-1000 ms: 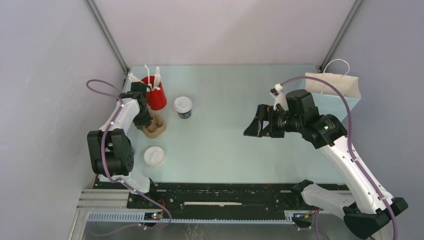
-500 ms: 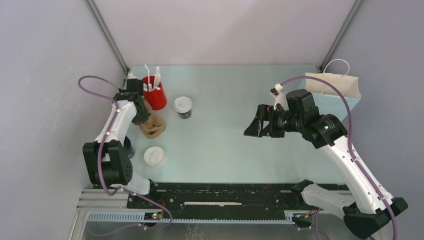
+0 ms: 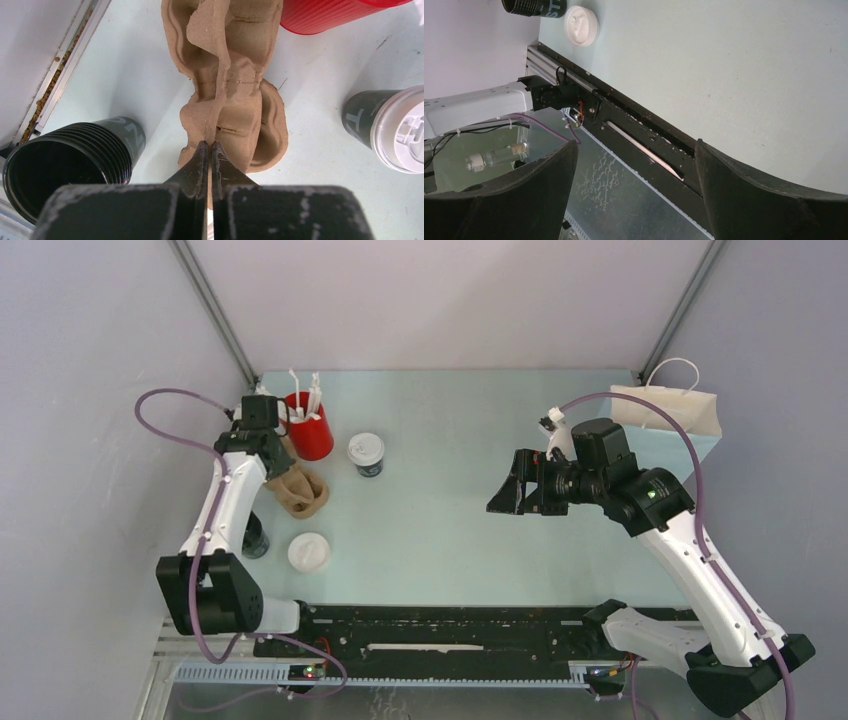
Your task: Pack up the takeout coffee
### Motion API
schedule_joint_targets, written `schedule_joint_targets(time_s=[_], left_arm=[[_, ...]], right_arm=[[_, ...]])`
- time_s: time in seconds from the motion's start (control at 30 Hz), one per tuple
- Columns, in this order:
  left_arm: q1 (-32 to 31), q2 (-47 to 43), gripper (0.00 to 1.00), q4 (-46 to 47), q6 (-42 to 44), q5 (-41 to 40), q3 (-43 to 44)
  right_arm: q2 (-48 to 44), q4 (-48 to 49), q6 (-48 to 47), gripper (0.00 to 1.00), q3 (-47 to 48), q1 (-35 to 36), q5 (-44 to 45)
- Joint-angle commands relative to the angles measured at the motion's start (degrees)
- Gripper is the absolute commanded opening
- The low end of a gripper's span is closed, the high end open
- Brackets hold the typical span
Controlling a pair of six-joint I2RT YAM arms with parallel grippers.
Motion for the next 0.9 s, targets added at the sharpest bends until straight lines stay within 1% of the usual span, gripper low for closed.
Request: schedule_joint_targets(time_s=[0.0, 0.17, 0.27, 0.37, 0.5, 0.6, 0.67, 0.77, 0.87], left_arm=[[-0.21, -4.19, 0.0, 0.69, -2.71, -2.92, -1.06], [-0.21, -9.25, 0.0, -0.82, -5.68, -4.91, -0.99], [-0.21, -11.96, 0.0, -2.1, -6.75, -6.32, 1.13], [-0.13, -13.83, 0.0, -1.31, -6.69, -4.78, 3.43], [-0.12, -16.73, 0.0, 2.68, -5.87, 6.96, 5.38], [-1.02, -19.27, 0.0, 3.51, -7.42, 15.06, 6.29], [-3.56, -21.69, 0.0, 3.91, -8.63, 18.05, 6.51], [-9.16, -26.7, 0.0, 6.61, -10.14, 22.2, 5.36], [-13.51, -31.47, 0.0, 10.95, -10.76, 27.49, 3.63]], right_arm=[[-0.25, 0.98, 0.54, 0.95, 0.11, -0.11, -0.41], [-0.11, 1.08, 1.12, 0.95, 0.11, 0.15, -0.05], [0.05, 1.37, 1.57, 0.95, 0.11, 0.33, -0.18], [0.12, 1.58, 1.93, 0.95, 0.11, 0.5, -0.3], [-0.06, 2.06, 2.82, 0.95, 0.11, 0.6, -0.87], [-0.93, 1.6, 3.03, 0.95, 0.24, 0.52, 0.23], [-1.03, -0.02, 2.06, 0.95, 1.37, 0.32, 2.01], [0.13, -4.65, -1.13, 0.95, 5.77, -1.17, 5.89], [1.27, -8.38, -4.87, 0.95, 13.07, -5.36, 9.73]])
